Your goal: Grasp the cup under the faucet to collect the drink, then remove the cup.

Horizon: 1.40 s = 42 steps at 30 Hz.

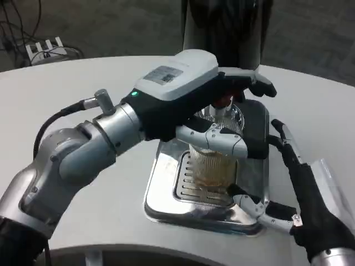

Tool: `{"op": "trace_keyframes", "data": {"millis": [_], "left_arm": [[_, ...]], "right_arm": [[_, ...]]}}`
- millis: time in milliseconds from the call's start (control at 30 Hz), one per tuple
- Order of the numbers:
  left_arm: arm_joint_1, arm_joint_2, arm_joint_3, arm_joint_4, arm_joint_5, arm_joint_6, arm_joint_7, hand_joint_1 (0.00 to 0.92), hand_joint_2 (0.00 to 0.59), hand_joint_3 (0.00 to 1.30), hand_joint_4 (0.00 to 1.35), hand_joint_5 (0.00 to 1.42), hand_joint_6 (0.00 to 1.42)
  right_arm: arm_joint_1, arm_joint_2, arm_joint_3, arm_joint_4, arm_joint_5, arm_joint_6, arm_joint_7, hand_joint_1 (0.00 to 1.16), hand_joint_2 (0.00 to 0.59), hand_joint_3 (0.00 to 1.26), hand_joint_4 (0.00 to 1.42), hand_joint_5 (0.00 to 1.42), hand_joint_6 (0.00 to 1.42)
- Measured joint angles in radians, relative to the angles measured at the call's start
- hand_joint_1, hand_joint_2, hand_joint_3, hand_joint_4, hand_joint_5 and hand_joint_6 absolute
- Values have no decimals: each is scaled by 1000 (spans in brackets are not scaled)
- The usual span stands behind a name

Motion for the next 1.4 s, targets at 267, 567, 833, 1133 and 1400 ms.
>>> {"op": "trace_keyframes", "data": {"millis": [267, 567, 833, 1133, 1400], "left_arm": [[-6, -3, -10, 30, 7, -20, 35, 0, 20, 357, 318, 422, 430], [-13, -1, -10, 38, 7, -20, 34, 0, 22, 359, 326, 424, 430], [-14, 1, -10, 35, 7, -18, 34, 0, 22, 361, 327, 425, 430], [-17, 2, -17, 34, 13, -17, 34, 0, 24, 358, 328, 425, 430], [-20, 2, -17, 37, 12, -17, 34, 0, 27, 357, 328, 425, 430]], "right_arm": [[-35, 60, -1, 98, -2, -2, -106, 868, 243, 30, 125, 115, 113], [-104, 111, -2, 204, 29, -6, -178, 855, 223, 44, 139, 132, 127], [-145, 121, -4, 278, 49, -8, -211, 847, 217, 52, 137, 123, 117], [-156, 131, 22, 310, 58, -14, -232, 823, 202, 55, 129, 119, 96], [-189, 130, 26, 369, 97, -47, -232, 796, 186, 81, 135, 122, 95]]}}
